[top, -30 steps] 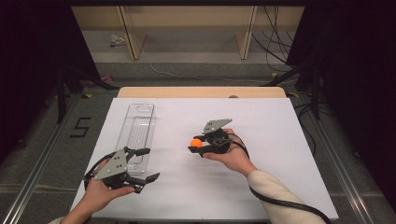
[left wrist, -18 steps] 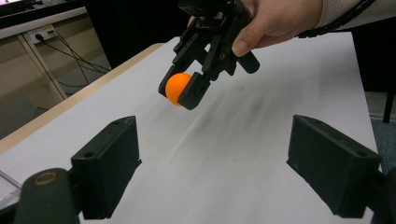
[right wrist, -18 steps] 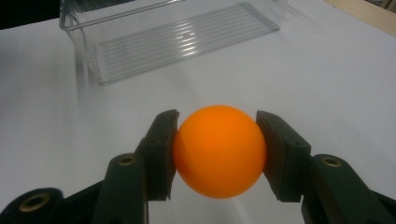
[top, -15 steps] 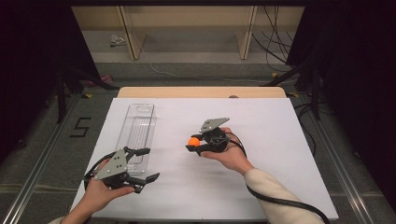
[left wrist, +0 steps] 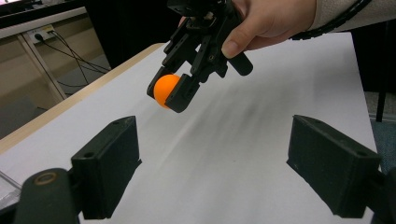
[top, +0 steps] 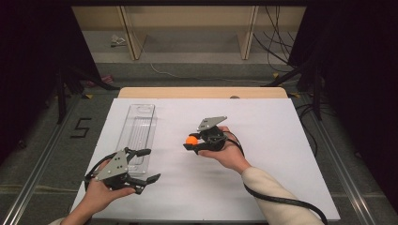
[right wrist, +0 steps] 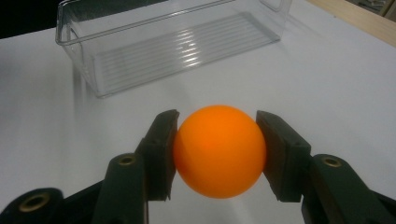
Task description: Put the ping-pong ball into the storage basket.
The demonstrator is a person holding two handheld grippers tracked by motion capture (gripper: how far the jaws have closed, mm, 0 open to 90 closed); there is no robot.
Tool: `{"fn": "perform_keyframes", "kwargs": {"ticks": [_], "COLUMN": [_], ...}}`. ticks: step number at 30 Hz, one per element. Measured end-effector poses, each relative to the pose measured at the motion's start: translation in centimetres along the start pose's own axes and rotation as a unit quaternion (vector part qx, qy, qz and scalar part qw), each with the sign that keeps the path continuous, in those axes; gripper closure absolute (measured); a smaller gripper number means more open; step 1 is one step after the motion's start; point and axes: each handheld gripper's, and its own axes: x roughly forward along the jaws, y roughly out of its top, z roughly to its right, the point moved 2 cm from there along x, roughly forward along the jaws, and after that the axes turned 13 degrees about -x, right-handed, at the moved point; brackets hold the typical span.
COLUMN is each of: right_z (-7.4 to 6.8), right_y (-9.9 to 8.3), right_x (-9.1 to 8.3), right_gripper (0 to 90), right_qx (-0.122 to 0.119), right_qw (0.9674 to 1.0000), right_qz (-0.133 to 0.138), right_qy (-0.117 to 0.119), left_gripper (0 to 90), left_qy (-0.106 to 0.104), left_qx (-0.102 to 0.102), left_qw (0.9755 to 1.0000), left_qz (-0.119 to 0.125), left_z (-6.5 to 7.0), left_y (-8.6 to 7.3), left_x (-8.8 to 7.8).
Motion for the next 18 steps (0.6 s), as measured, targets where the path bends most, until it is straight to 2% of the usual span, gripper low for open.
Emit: {"fn": "perform_keyframes", "kwargs": {"ticks": [18], "right_z": [0.0], "right_y": [0.9], "right_x": [1.1], "right_gripper": [51.4], "right_qx": [-0.001], "right_qw": [1.0], "right_qz": [0.004], "right_qy": [0.002], "left_gripper": [16.3], "left_qy": [0.0], "left_qx": [0.001], "left_qw": [1.0], "left_qz": [-0.001], "left_z": [0.0], "left_y": [0.0], "left_x": [0.0]}}
